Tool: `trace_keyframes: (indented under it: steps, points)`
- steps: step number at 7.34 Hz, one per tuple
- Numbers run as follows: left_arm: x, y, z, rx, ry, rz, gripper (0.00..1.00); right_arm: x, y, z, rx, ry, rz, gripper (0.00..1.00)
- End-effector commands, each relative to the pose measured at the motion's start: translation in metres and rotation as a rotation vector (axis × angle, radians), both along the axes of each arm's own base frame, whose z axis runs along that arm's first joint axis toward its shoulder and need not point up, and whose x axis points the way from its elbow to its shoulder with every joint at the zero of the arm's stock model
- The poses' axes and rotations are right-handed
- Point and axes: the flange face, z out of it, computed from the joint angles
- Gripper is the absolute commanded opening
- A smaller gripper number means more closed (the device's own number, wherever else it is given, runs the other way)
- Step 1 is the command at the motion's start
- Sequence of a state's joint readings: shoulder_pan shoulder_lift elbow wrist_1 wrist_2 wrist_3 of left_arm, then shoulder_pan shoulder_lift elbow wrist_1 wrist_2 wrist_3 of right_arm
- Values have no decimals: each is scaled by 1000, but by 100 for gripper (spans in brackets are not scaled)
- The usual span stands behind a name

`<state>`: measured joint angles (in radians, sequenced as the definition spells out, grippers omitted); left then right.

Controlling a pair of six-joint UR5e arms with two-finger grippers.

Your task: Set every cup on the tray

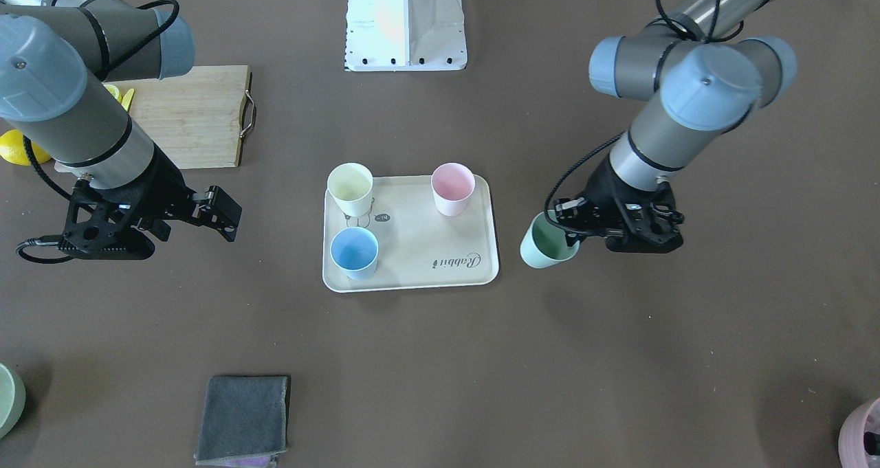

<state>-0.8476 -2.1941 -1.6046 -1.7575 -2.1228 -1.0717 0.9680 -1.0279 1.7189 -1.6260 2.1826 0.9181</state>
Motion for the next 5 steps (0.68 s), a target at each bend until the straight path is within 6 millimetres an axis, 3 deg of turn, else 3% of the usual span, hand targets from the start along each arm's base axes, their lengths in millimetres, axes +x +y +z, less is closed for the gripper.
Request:
trace_keyframes:
  steps: [1,2,3,5]
  points:
    - [81,38,-28,-18,-17,-31,0,13,0,13,21,6,-24,100]
    - [106,44,-22,-9,-50,-44,0,21,3,21,19,3,-33,100]
    - [119,50,-18,-28,-56,-40,0,26,4,22,23,2,-32,100]
    - [122,50,-17,-20,-58,-49,0,27,4,22,24,2,-30,100]
